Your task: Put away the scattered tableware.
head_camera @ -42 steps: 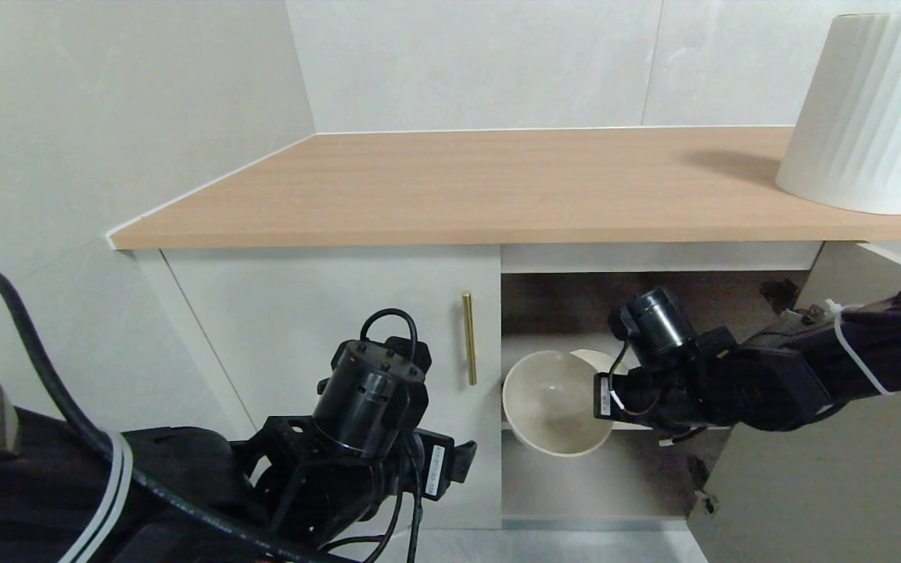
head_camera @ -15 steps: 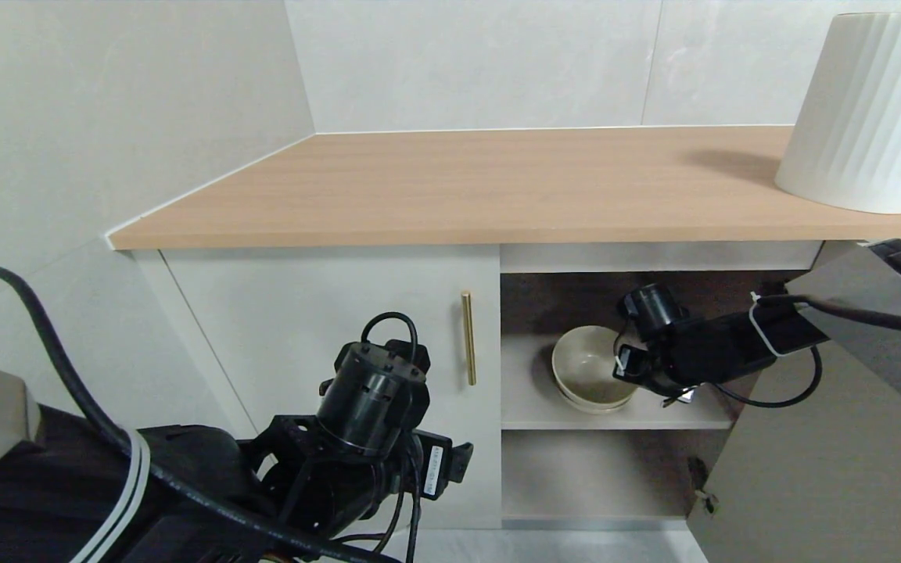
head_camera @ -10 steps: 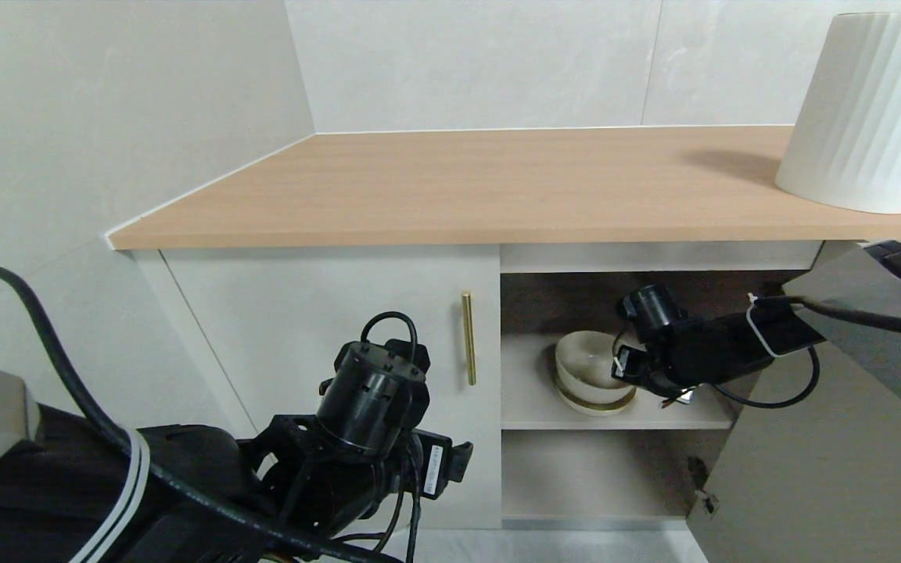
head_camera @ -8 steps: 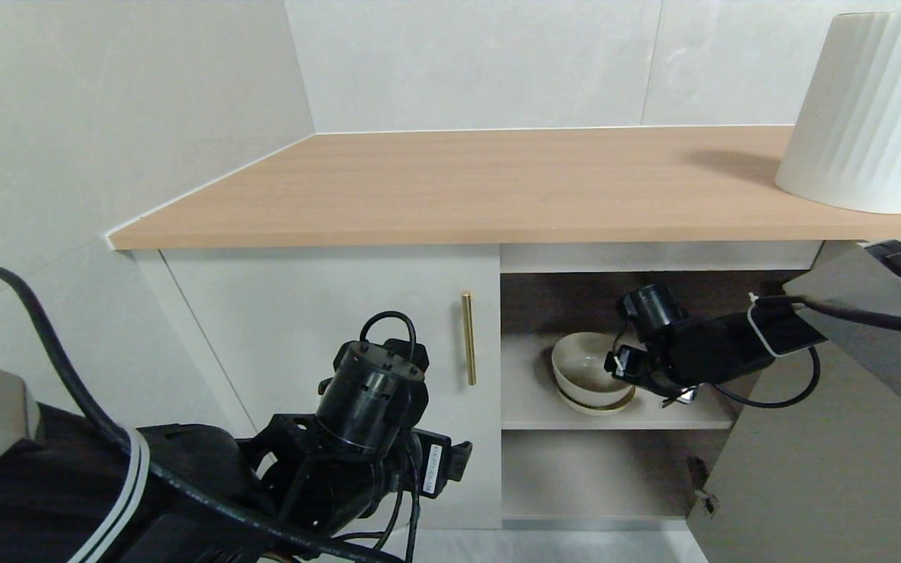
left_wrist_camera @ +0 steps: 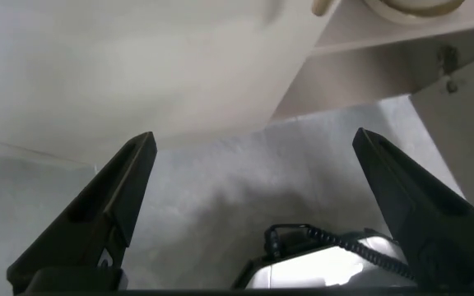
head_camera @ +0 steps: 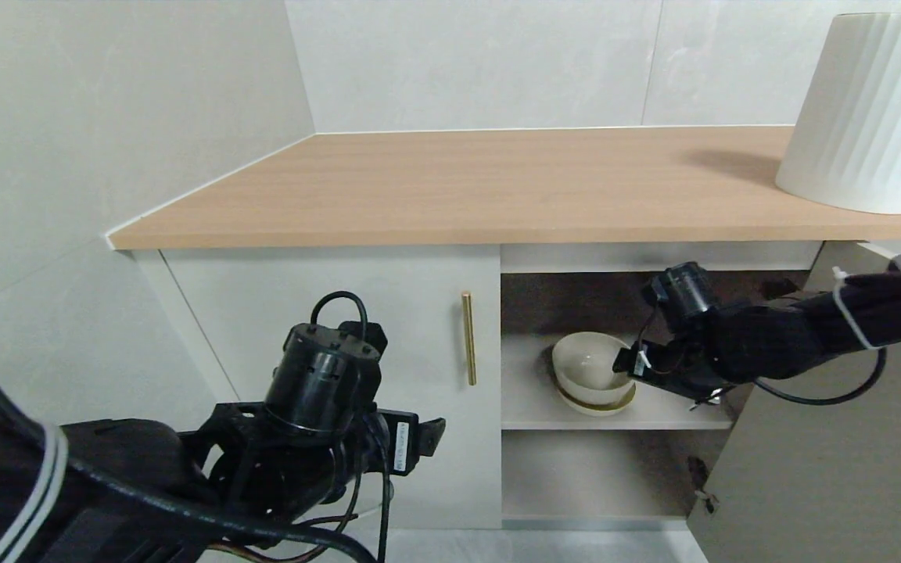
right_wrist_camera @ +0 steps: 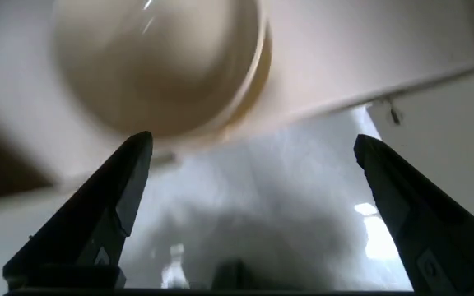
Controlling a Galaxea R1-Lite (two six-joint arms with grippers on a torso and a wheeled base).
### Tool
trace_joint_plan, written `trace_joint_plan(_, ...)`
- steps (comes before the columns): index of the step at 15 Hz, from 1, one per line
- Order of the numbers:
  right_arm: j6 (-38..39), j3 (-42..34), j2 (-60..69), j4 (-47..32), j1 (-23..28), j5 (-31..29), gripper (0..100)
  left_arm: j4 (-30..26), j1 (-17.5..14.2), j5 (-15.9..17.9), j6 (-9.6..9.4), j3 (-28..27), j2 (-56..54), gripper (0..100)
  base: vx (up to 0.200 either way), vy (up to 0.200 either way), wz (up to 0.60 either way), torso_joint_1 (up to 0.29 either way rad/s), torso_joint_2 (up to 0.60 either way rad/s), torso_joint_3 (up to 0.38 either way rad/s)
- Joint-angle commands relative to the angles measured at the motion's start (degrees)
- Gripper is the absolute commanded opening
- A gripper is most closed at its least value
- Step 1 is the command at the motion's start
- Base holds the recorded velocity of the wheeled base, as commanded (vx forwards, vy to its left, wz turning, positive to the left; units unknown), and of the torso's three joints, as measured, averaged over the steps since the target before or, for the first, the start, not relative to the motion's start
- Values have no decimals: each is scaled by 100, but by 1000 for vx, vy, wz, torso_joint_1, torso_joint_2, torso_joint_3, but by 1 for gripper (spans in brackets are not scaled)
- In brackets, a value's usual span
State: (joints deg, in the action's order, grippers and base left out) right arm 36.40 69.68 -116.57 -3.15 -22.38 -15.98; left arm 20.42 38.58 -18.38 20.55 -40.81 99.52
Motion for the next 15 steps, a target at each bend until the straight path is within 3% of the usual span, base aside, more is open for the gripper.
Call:
trace_joint_plan(1, -133, -1246, 1672, -99, -161, 429, 100, -38, -176, 10, -25, 399, -838, 100, 0, 0, 0, 0, 0, 0)
trace_joint_plan(3, -168, -1914, 2402, -116, -469, 631, 100, -231, -237, 19, -192, 478, -1374, 100, 0, 0, 0, 0, 0, 0)
trace_joint_plan(5, -168, -2328, 2788, -151, -574, 596, 100, -609, -281, 177, -192, 610, -1761, 100, 0, 0, 0, 0, 0, 0)
trace_joint_plan(6, -124, -2697, 3079, -160, -803, 587, 100, -768, -448, 458, -192, 900, -1981, 100, 0, 0, 0, 0, 0, 0)
trace_joint_plan(8, -116, -3110, 3298, -143, -952, 658, 100, -768, -439, 485, -201, 1067, -2157, 100, 0, 0, 0, 0, 0, 0)
trace_joint_plan(12, -124, -3110, 3272, -143, -1031, 693, 100, -750, -439, 458, -192, 1032, -1954, 100, 0, 0, 0, 0, 0, 0)
trace_joint_plan(15, -116, -3110, 3202, -134, -1031, 693, 100, -750, -439, 458, -174, 1032, -1937, 100, -200, 0, 0, 9, 2, 2)
